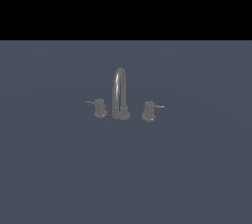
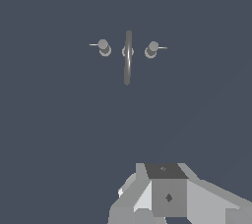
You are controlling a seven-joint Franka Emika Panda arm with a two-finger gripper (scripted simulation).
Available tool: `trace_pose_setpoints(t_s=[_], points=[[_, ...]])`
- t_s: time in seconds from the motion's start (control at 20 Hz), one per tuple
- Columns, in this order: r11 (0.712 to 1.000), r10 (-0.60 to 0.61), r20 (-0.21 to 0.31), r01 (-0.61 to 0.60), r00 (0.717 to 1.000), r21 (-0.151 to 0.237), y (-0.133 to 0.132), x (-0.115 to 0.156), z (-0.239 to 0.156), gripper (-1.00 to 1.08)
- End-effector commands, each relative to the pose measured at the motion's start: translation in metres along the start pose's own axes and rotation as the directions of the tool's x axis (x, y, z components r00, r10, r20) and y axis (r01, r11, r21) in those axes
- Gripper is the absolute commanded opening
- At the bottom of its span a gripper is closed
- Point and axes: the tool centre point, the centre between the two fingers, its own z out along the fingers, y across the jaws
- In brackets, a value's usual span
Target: Turn on the faucet by rotating a designated handle.
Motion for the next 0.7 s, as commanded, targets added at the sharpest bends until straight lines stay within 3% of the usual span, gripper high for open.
trace_pose_setpoints(t_s=[0.0, 0.3, 0.65], points=[[0.999, 0.038, 0.001, -0.038, 0.999, -0.001, -0.008, 0.002, 0.010, -1.00], [0.988, 0.154, 0.004, -0.154, 0.988, -0.002, -0.032, 0.012, 0.040, -1.00], [0.955, 0.297, 0.008, -0.297, 0.955, -0.004, -0.060, 0.028, 0.077, -1.00]])
